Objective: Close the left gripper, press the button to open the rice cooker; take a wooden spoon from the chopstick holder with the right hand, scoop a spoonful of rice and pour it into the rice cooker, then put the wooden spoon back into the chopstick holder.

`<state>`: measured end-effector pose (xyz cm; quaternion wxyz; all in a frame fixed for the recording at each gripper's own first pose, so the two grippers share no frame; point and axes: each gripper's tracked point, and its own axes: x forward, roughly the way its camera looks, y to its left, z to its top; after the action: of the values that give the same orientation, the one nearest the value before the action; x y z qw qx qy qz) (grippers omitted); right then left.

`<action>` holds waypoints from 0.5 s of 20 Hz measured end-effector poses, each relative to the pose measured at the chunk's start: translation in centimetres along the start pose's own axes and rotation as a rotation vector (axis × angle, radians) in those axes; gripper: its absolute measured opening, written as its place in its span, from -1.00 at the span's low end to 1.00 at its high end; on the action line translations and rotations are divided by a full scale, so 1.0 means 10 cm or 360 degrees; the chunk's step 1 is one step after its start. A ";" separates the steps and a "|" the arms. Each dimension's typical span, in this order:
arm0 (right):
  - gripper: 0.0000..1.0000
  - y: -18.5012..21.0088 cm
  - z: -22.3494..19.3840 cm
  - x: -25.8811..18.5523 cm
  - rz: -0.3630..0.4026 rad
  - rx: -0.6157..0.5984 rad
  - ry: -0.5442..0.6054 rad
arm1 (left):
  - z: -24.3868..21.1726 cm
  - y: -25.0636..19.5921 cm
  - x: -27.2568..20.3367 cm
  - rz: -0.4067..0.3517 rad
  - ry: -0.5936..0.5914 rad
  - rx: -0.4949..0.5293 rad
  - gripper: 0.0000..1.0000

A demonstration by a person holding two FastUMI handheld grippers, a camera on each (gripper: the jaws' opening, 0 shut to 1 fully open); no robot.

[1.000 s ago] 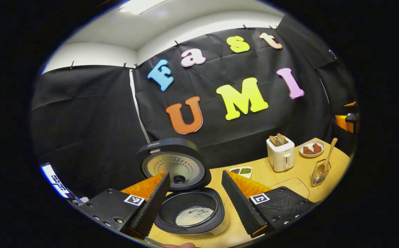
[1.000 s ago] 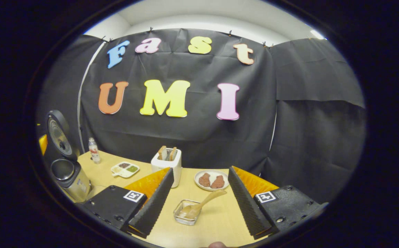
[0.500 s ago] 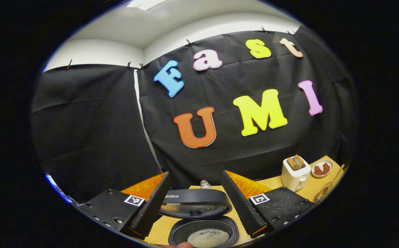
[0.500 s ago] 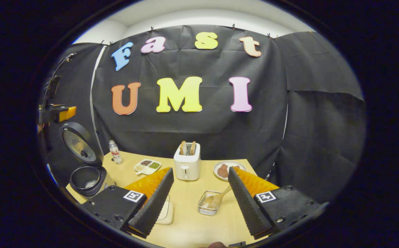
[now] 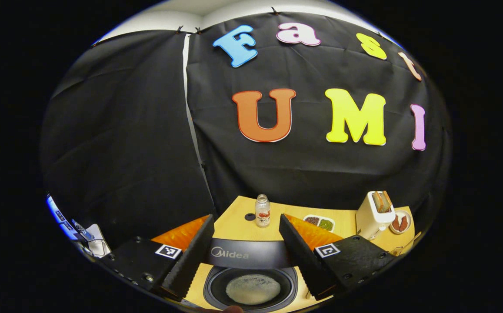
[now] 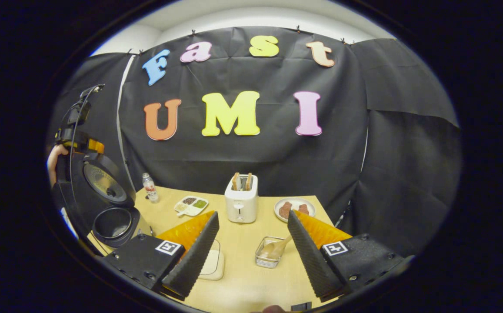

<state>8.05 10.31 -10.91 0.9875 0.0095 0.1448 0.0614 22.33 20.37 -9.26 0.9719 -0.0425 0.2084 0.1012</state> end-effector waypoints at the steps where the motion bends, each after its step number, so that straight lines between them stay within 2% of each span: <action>1: 1.00 0.02 -0.02 0.01 0.0008 0.0004 0.0011 | -0.03 -0.02 -0.01 -0.0011 0.0017 0.0002 0.95; 7: 1.00 0.05 -0.11 0.00 0.0045 0.0014 0.0055 | -0.30 -0.03 -0.24 -0.0027 0.0040 -0.0005 0.96; 10: 1.00 0.02 -0.16 -0.03 0.0045 0.0015 0.0079 | -0.63 0.00 -0.43 -0.0024 0.0074 -0.0030 0.96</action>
<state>7.27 10.51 -12.32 0.9826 0.0146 0.1694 0.0750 16.01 18.79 -13.25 0.9671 -0.0557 0.2296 0.0948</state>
